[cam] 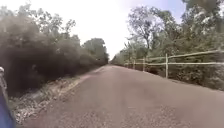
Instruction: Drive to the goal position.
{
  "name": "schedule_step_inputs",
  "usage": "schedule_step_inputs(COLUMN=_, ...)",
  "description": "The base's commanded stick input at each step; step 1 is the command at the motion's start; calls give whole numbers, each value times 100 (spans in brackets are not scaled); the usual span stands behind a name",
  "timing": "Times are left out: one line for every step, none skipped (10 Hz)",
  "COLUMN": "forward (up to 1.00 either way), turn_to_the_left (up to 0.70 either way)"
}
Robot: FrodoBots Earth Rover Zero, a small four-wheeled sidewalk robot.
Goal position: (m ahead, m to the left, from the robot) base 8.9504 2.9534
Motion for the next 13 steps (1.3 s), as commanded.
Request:
schedule_step_inputs(forward=70, turn_to_the_left=1)
schedule_step_inputs(forward=70, turn_to_the_left=0)
schedule_step_inputs(forward=70, turn_to_the_left=0)
schedule_step_inputs(forward=70, turn_to_the_left=0)
schedule_step_inputs(forward=70, turn_to_the_left=0)
schedule_step_inputs(forward=70, turn_to_the_left=0)
schedule_step_inputs(forward=70, turn_to_the_left=0)
schedule_step_inputs(forward=70, turn_to_the_left=0)
schedule_step_inputs(forward=70, turn_to_the_left=0)
schedule_step_inputs(forward=70, turn_to_the_left=0)
schedule_step_inputs(forward=70, turn_to_the_left=0)
schedule_step_inputs(forward=70, turn_to_the_left=0)
schedule_step_inputs(forward=70, turn_to_the_left=0)
